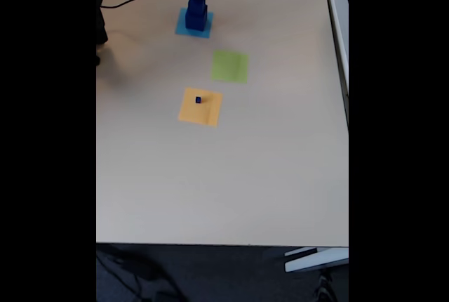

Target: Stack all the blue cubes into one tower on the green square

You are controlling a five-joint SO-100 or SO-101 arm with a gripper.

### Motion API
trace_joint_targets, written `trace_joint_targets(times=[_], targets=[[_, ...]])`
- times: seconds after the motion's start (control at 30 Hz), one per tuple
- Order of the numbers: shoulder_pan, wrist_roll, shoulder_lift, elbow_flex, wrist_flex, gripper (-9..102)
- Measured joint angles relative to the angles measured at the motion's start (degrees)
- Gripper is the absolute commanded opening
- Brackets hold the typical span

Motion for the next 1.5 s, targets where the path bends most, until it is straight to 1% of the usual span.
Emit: trace_joint_targets(times=[0.27,0.57,0.7,0.9,1.0,1.27,1.5], targets=[[0.44,-1.14,0.0,0.0,0.0,2],[4.39,-4.48,0.88,0.0,0.0,2],[7.65,-7.47,3.34,0.0,0.0,2],[14.33,-14.85,4.31,0.0,-0.7,2],[16.96,-18.98,4.31,0.0,-2.99,2],[23.03,-29.0,4.22,3.08,-13.54,2],[26.54,-32.7,2.02,5.62,-18.81,2]])
